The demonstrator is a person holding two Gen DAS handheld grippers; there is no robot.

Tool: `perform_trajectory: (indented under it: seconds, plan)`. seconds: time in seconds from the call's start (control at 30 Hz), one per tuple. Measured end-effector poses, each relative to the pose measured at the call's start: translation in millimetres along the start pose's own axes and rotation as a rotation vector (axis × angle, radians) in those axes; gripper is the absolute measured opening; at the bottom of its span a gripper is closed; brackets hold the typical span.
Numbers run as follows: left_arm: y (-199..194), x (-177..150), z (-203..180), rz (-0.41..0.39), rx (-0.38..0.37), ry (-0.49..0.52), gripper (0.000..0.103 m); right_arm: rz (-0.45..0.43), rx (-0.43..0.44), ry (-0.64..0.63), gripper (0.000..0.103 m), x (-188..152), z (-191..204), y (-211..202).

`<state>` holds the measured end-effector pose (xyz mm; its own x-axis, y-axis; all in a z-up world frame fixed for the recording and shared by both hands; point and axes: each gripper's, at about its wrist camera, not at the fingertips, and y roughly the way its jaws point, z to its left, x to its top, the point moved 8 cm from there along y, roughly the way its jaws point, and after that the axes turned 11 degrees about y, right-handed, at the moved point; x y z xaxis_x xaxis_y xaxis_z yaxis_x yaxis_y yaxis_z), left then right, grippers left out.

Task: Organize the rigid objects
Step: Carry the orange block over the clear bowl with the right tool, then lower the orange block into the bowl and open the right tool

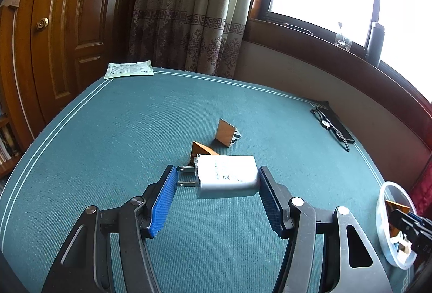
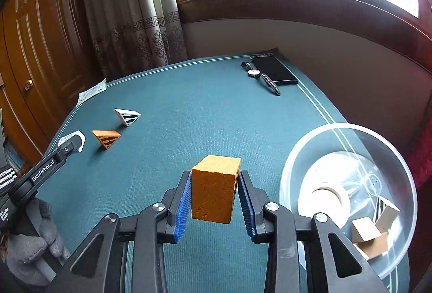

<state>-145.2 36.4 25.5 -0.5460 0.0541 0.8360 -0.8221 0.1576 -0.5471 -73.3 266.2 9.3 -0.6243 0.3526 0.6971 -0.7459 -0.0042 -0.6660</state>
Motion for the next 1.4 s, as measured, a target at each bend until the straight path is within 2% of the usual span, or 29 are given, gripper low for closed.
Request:
perform_trajectory:
  seconds: [0.33, 0.8, 1.07, 1.4]
  plan:
    - [7.5, -6.6, -4.0, 0.027, 0.007, 0.017, 0.061, -0.072, -0.096, 0.112, 0.036, 19.4, -64.6, -22.1]
    - [4.6, -6.0, -14.1, 0.044, -0.003, 0.033, 0.061, -0.118, -0.175, 0.231, 0.036, 30.4, -126.4, -31.9]
    - [-3.4, -6.2, -35.1, 0.053, -0.043, 0.045, 0.061, -0.145, -0.19, 0.29, 0.037, 35.5, -151.9, -36.7]
    - [-12.9, 0.8, -86.2, 0.054, -0.131, 0.106, 0.061, -0.158, -0.173, 0.318, 0.039, 32.8, -164.5, -40.2]
